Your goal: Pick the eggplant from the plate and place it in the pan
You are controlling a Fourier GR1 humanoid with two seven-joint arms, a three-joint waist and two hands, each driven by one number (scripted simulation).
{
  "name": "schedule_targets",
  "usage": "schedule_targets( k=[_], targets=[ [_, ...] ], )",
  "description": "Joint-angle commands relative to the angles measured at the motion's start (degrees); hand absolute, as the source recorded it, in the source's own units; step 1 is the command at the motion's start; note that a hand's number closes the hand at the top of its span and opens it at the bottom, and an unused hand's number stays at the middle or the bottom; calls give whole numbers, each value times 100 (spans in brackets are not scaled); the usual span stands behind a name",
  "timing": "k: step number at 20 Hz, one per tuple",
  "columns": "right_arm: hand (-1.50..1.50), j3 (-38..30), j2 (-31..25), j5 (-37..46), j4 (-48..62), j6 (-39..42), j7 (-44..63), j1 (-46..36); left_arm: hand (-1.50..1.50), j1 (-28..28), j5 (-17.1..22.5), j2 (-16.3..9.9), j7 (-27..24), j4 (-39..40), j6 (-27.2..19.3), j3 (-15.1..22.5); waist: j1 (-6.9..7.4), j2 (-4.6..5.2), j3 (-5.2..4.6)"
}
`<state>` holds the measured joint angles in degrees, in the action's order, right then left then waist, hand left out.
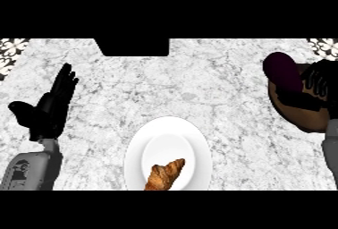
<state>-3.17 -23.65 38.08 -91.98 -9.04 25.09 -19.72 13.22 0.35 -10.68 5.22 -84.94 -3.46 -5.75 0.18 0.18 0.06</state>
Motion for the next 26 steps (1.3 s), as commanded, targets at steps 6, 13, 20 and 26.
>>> schedule_targets(
  k=[6,13,20,26],
  targets=[
    [150,-994,-850,194,3431,-1031,-2278,-608,0,75,-96,144,-150,150,-19,126,161,71,8],
    [150,-1545,-1211,125,5929,-1703,-3443,-1614,0,129,-98,102,54,-172,30,192,344,105,23],
    [-150,-1948,-1034,-366,7212,-1377,-4130,-1967,0,215,-100,197,-216,176,22,164,365,157,30],
    [-150,-2301,-1101,-961,7765,254,-4586,-2113,0,298,-40,145,-25,150,78,134,349,141,37]
  ],
)
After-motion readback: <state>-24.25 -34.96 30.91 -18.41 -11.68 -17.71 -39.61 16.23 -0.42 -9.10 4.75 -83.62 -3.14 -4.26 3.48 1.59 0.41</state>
